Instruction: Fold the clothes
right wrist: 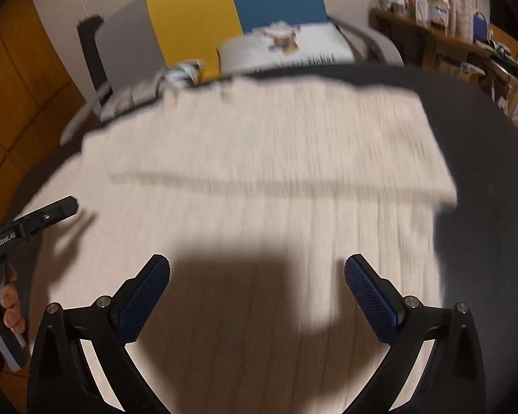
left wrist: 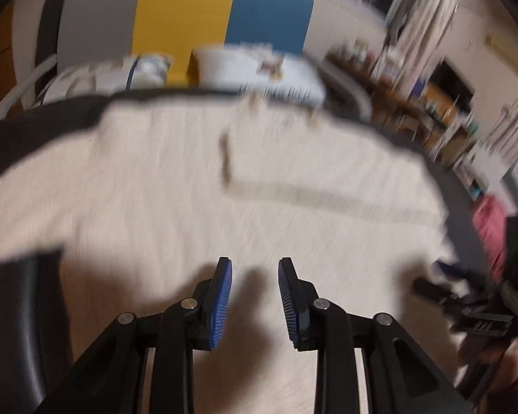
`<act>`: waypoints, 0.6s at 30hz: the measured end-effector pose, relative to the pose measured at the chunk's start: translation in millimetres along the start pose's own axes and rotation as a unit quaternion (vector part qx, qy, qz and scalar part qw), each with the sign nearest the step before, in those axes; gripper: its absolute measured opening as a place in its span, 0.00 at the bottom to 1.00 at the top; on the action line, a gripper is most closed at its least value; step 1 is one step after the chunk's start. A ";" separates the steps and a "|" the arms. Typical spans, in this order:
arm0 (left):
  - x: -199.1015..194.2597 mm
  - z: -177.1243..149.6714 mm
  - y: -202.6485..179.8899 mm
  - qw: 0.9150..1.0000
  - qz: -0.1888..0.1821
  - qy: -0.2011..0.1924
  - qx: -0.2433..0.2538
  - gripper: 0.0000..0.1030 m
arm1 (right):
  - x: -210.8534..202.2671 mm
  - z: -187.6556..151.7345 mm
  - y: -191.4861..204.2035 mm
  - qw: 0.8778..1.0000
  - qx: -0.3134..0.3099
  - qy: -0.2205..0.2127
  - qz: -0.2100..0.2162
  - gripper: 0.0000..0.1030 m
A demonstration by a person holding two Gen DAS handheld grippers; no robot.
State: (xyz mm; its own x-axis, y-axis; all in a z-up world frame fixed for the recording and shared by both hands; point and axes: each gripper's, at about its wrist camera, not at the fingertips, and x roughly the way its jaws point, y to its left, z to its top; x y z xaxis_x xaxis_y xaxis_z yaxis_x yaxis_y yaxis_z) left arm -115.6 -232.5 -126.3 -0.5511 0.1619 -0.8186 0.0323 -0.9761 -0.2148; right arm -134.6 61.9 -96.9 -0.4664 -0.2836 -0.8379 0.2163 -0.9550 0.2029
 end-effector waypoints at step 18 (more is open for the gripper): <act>-74.0 -101.4 19.1 0.998 -0.017 -0.056 -0.006 0.26 | -84.0 -120.4 -31.6 0.990 -0.014 -0.004 0.142 0.99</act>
State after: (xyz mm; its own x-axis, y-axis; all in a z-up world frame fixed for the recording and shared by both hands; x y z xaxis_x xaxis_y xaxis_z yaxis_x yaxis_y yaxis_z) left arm 10.4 -248.4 -123.8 -0.6414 0.1779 -0.7463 0.0209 -0.9683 -0.2488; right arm 1.0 126.4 -94.0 -0.3906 -0.5403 -0.7453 0.3636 -0.8344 0.4143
